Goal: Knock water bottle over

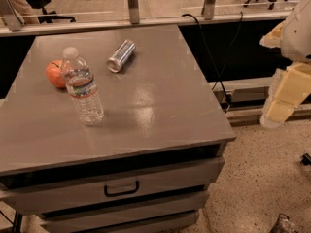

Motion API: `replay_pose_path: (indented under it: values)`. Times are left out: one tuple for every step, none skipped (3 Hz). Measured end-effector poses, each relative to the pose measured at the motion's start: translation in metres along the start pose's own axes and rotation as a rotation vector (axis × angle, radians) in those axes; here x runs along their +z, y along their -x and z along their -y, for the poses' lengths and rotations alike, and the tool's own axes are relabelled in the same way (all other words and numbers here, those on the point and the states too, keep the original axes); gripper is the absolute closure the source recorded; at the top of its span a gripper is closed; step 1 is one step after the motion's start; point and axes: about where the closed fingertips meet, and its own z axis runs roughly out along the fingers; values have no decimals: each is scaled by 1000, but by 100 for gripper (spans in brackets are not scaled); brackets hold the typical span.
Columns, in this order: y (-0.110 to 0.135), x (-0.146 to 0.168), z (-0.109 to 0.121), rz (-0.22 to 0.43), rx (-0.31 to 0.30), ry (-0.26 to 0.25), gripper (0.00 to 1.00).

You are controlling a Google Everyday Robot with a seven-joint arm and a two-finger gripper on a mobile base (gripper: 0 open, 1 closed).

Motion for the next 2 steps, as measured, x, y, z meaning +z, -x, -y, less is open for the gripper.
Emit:
replay_pose_path:
  values:
    - [51, 11, 10, 55, -94, 26, 0]
    - [126, 30, 17, 115, -230, 60, 0]
